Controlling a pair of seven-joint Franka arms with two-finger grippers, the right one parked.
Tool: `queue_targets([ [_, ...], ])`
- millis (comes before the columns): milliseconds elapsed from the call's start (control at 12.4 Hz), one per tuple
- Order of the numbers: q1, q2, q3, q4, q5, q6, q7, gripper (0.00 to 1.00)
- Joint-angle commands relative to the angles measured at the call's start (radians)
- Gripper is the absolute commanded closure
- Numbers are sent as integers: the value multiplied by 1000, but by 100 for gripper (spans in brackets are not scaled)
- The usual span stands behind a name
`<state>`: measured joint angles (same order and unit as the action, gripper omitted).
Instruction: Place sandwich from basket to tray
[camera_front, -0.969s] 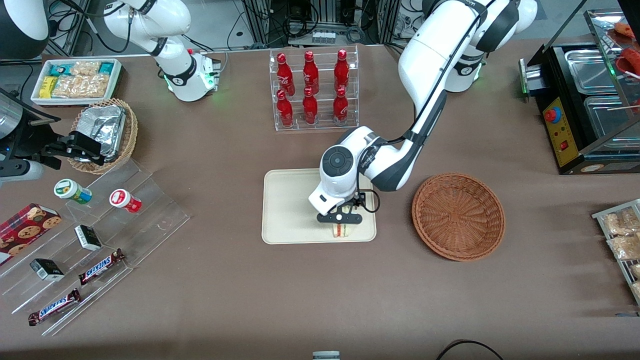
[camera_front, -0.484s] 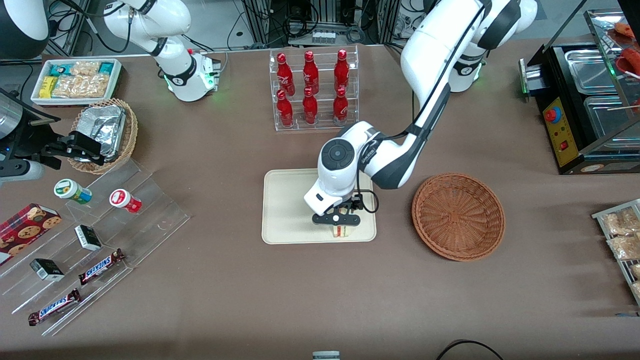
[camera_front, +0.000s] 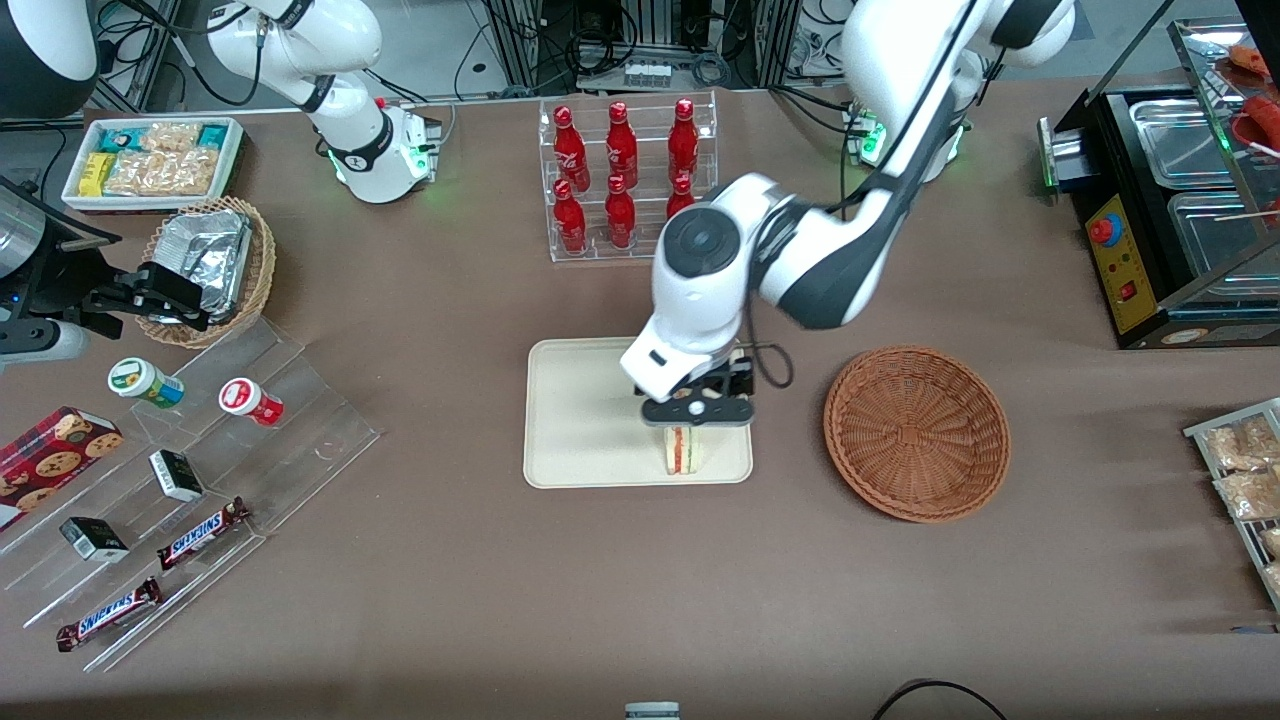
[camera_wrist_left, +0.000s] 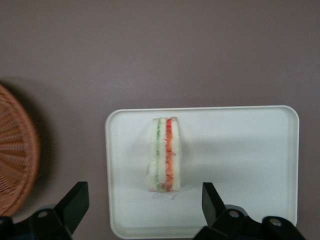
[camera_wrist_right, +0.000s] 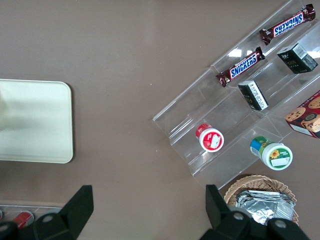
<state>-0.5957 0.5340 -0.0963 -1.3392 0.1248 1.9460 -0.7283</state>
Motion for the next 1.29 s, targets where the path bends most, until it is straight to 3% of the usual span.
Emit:
queue_targets([
  [0,66,-115,1,-20,-22,-56,-13,0],
  [646,341,-284,1,-21,-44,-211,24,0],
  [969,414,-350,-2,-31,-53,-332,192,0],
  [1211,552,-400,-61,-34,-116,-413,311,0],
])
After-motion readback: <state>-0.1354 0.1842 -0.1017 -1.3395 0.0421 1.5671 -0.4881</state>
